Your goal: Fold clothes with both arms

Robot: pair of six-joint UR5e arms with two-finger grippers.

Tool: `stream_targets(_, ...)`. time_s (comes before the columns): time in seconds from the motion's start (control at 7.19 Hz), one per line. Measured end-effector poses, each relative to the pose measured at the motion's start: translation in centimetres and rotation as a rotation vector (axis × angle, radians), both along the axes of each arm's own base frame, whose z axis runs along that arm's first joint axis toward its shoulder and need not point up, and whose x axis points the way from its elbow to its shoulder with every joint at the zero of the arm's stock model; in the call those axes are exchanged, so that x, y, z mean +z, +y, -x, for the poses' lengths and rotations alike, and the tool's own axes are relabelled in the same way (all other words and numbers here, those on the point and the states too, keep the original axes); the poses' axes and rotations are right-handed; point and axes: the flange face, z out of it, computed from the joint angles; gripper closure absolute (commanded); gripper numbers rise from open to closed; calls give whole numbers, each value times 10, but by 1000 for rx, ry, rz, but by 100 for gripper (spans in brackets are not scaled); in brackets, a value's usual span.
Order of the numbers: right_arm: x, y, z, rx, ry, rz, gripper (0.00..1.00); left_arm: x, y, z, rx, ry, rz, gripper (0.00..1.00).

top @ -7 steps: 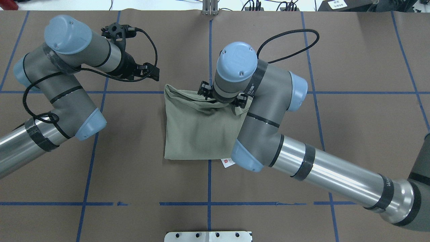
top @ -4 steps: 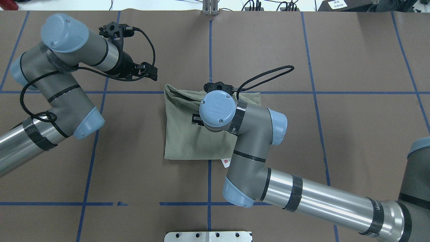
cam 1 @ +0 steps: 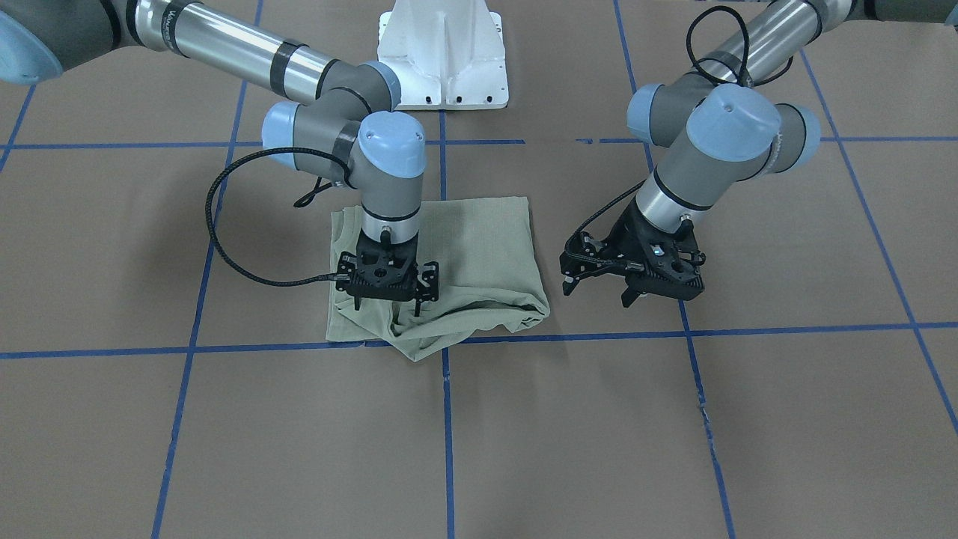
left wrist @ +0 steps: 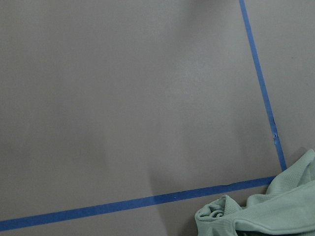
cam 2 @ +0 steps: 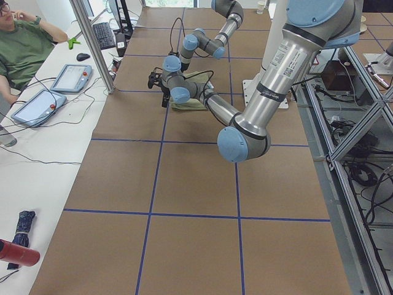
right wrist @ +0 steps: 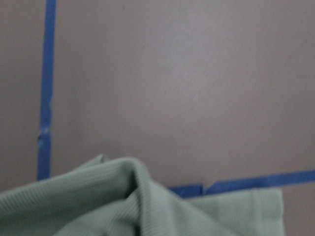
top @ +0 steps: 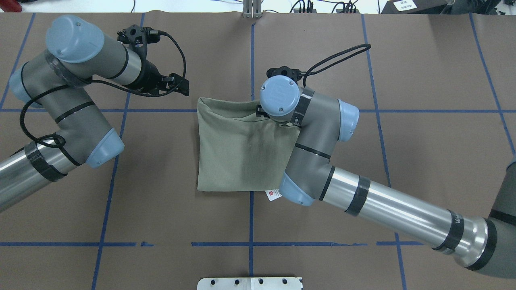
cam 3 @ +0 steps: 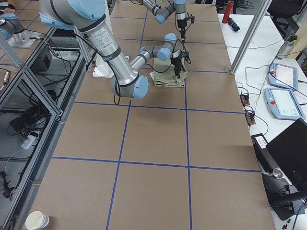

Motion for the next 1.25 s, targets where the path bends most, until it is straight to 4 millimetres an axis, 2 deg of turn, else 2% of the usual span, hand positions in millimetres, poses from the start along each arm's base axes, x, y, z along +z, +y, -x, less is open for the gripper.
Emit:
stream_targets(0.28,28,-78,-64,13,103,-44,0,-1,2,-2,-7,6,16,0)
stream_targets(0.42,34,-108,-98,-6,118,-55,0,-4,4,-6,-15,16,40,0)
stream_targets(0.56,35,-127,-123,-36,91,-54,0,-7,11,-17,-19,22,62,0)
stream_targets(0.7,33,-135,-135,-64,50,-54,0,-7,27,-42,-25,13,72,0)
stream_targets(0.97,29,-138,-140,-83,13,-57,0,-3,65,-96,-51,-38,61,0)
stream_targets(1.11,29,-138,-140,-85,8,-57,0,-4,75,-113,-60,-72,64,0)
stream_targets(1.25,28,-139,-140,-86,6,-57,0,-6,78,-122,-64,-102,74,0)
